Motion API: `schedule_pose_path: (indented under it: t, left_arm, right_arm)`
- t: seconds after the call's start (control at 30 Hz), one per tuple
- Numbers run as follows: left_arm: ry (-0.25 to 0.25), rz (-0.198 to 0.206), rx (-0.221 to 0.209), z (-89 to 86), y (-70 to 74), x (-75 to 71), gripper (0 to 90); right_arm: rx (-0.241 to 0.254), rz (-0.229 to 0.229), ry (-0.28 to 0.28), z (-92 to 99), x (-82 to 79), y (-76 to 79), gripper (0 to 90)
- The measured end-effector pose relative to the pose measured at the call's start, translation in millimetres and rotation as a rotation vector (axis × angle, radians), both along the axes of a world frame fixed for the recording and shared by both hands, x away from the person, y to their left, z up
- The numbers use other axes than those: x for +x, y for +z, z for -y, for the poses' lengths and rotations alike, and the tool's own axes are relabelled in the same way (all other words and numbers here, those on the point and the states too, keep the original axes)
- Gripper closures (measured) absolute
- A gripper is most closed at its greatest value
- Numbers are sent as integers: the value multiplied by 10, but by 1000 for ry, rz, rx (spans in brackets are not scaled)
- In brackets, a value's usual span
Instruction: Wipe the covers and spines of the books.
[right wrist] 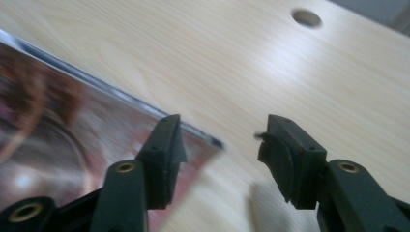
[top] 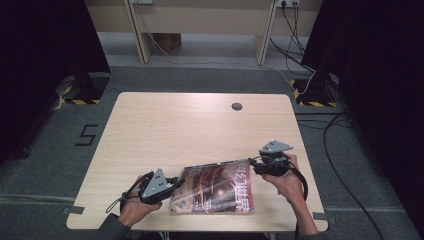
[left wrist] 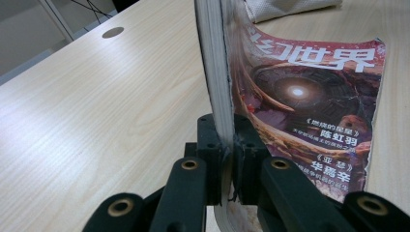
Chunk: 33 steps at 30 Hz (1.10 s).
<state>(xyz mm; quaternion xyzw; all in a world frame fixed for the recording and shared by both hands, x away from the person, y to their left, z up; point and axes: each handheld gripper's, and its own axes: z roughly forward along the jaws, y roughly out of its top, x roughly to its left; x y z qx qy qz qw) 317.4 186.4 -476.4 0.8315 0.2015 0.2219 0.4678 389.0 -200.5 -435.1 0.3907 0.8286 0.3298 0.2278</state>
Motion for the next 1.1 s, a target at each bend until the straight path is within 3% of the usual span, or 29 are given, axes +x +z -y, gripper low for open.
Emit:
schedule_pose_path:
  t: [0.3,0.43,0.6,0.73,0.9,1.1]
  left_arm:
    - [9,9,4,13,-12,-28,836]
    - [9,16,8,23,-5,-45,836]
    - [12,11,11,21,-16,-38,835]
    - [11,15,13,24,-12,-42,835]
    - [13,14,13,22,-15,-40,834]
    - [16,11,7,23,-25,-34,832]
  right_arm:
    - [-55,-34,-124,394,-60,-231,600]
    - [-92,-67,-106,446,-74,-324,647]
    - [-102,-105,-130,511,-26,-446,674]
    - [-120,-151,-114,533,-16,-533,729]
    - [-131,-113,-93,528,-6,-474,777]
    - [-46,-46,-58,393,-36,-294,777]
